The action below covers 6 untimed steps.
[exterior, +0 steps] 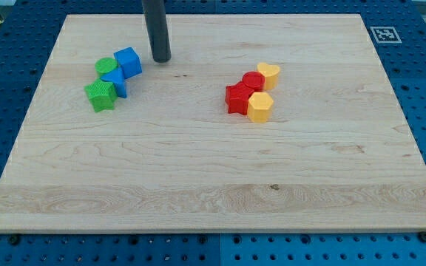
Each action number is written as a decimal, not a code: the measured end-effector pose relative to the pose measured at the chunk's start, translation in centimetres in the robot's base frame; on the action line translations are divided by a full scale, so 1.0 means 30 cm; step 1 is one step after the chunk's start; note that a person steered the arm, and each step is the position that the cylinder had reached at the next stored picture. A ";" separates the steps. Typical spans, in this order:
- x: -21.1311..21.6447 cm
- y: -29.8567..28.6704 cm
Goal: Move the blue cube into the green circle
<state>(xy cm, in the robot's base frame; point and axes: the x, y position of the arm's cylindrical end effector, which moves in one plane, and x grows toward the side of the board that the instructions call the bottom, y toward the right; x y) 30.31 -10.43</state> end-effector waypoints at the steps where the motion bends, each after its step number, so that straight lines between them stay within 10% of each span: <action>1: -0.012 -0.080; 6: 0.053 -0.190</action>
